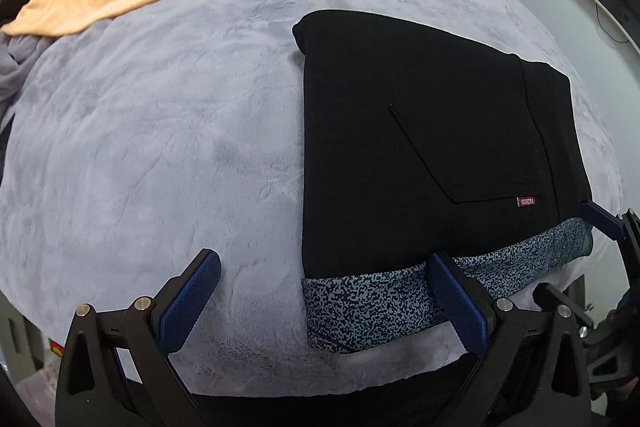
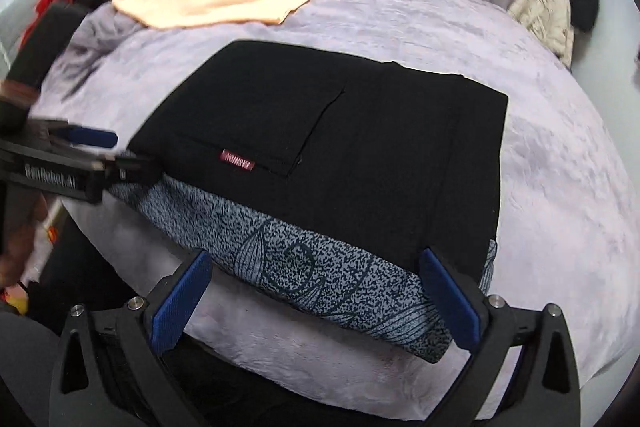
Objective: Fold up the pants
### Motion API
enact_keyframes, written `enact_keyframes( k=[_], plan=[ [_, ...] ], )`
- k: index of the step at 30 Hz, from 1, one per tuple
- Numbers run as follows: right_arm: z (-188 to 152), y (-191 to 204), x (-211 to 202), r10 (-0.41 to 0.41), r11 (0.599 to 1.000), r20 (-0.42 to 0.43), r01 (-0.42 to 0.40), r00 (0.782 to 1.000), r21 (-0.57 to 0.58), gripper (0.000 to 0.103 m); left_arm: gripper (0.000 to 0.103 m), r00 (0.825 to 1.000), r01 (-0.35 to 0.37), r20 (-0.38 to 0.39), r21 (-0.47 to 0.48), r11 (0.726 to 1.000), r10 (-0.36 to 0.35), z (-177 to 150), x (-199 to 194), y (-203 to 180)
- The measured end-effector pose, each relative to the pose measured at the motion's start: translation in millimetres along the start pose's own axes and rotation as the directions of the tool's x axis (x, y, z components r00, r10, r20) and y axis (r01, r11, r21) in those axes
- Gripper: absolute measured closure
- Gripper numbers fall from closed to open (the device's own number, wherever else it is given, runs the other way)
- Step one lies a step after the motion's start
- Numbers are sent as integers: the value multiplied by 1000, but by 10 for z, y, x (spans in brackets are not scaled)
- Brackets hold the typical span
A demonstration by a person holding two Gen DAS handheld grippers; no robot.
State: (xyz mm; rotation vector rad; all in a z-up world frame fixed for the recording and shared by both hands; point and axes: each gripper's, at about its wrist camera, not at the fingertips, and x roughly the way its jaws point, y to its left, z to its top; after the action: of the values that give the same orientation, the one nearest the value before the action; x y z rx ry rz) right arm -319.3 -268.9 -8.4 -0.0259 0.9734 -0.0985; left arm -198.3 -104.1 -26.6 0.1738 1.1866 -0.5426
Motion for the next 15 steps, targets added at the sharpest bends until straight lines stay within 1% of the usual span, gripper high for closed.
enact_keyframes(
  k=[1, 2, 4, 5, 6, 7, 9, 11, 13, 15],
  plan=[
    [24, 34, -23, -12, 1000, -12, 12, 1000, -29, 0, 0, 1000, 8, -2, -12, 1000, -8, 13, -36, 9],
    [57, 41, -89, -4, 999, -5, 4, 1000, -41, 0, 0, 1000, 13, 12, -12, 1000, -13, 42, -101, 2],
    [137, -25, -269, 38, 999, 61, -36, 997, -30, 0, 0, 997, 13, 78, -2, 1000, -13, 148, -262, -28],
    [203, -87, -330, 38, 999, 102, -36, 994, -19, 0, 0, 995, 9, 104, 2, 1000, -10, 225, -307, -50],
    [286, -151, -333, 27, 1000, 127, -26, 991, -8, 0, 0, 994, 6, 110, 4, 1000, -7, 321, -298, -71],
    [373, -210, -275, 14, 1000, 131, -14, 991, 0, 0, 0, 995, 3, 103, 2, 1000, -3, 430, -250, -107],
    [541, -312, -93, -5, 1000, 121, 3, 993, 10, 0, 0, 996, -4, 87, 17, 1000, 2, 607, -107, -213],
    [674, -385, 137, 8, 1000, 74, -10, 997, 28, 0, 0, 998, -25, 60, 34, 999, 23, 724, 62, -296],
    [744, -451, 315, 24, 998, 23, -25, 999, 49, 0, 0, 999, -19, 48, 47, 999, 17, 764, 199, -373],
    [728, -438, 443, 11, 999, -16, -10, 1000, 40, 0, 0, 1000, -11, 26, 57, 998, 9, 759, 330, -406]
  ],
)
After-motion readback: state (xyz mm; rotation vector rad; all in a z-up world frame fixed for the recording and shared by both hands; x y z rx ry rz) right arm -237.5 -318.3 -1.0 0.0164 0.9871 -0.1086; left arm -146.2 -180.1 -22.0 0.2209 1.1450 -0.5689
